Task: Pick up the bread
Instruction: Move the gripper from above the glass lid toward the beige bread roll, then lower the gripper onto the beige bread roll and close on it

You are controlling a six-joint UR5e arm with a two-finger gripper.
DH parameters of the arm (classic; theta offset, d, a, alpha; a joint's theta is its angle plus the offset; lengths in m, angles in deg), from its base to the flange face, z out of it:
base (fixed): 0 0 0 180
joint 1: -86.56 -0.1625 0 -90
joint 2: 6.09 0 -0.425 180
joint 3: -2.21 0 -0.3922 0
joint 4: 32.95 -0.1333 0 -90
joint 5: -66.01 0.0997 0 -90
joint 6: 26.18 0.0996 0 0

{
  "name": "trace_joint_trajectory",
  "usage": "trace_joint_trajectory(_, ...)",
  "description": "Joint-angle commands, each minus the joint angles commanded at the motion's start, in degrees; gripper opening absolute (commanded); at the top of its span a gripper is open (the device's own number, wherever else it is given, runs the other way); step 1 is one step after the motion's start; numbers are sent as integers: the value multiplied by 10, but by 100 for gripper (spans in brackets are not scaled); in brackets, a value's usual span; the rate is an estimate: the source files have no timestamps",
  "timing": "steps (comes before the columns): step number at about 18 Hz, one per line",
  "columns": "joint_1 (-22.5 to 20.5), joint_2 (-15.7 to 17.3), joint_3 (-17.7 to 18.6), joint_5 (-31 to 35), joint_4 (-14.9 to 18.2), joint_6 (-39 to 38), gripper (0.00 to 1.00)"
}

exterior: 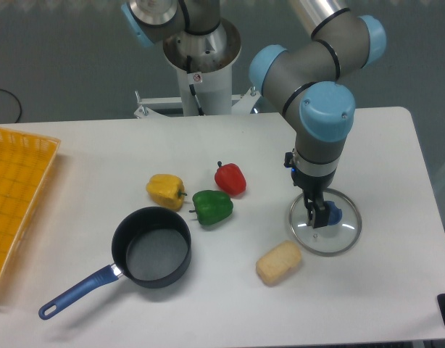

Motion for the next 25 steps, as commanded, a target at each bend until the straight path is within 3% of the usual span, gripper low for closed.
trace_joint_trajectory(9, 4, -4, 20, -7, -12, -89, 100)
trace_joint_trajectory(13, 1, -4, 67, -47, -96, -118, 100)
trace_joint_trajectory(14, 3, -4, 69, -51, -99, -142, 100)
trace_joint_trajectory(17, 7, -19, 59, -49, -103, -197, 100)
trace_joint_trajectory(25, 16, -80, 6, -45, -107, -228, 100)
